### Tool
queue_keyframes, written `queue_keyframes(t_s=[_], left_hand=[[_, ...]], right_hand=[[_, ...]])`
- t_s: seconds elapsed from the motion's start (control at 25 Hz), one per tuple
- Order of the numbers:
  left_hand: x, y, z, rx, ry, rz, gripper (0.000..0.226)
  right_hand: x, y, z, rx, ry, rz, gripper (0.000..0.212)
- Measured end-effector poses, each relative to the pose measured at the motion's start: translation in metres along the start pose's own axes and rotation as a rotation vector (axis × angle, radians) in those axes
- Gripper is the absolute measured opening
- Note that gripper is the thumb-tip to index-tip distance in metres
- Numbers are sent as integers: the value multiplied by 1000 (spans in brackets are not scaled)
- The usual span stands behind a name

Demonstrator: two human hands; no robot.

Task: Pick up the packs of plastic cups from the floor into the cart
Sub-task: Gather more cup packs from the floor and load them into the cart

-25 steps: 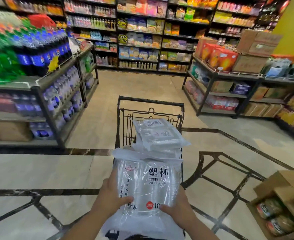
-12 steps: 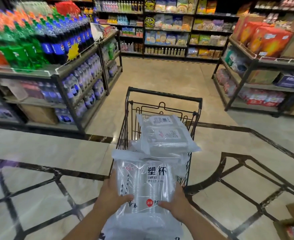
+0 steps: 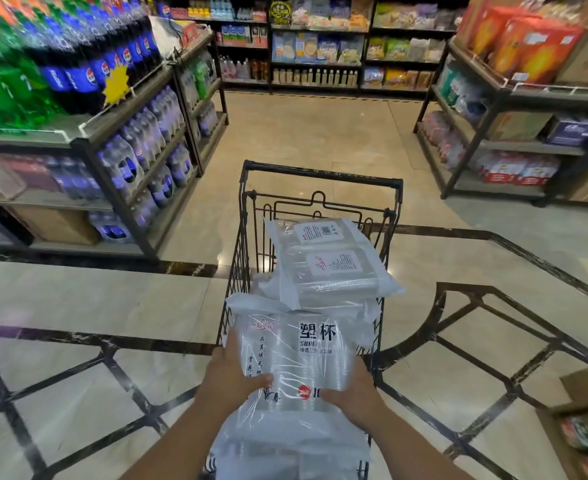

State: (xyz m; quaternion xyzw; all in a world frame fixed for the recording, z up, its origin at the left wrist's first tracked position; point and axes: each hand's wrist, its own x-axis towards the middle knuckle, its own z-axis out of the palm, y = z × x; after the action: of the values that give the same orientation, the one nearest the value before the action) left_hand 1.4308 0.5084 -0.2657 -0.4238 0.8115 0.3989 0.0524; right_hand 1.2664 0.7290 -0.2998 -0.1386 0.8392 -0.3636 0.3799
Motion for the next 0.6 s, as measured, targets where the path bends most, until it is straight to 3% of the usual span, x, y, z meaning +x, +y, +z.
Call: queue_keyframes(t_s=[0.24, 0.4, 0.6], left_hand=[[3, -4, -14, 39, -11, 74, 148], [7, 0, -30, 106, 21, 145, 143], [19, 2, -47, 217, 31, 257, 142]], right_hand=[[-10, -19, 7, -209, 109, 3, 130], [-10, -29, 13, -318, 169, 17, 125], [-24, -41, 23, -285, 271, 76, 109]])
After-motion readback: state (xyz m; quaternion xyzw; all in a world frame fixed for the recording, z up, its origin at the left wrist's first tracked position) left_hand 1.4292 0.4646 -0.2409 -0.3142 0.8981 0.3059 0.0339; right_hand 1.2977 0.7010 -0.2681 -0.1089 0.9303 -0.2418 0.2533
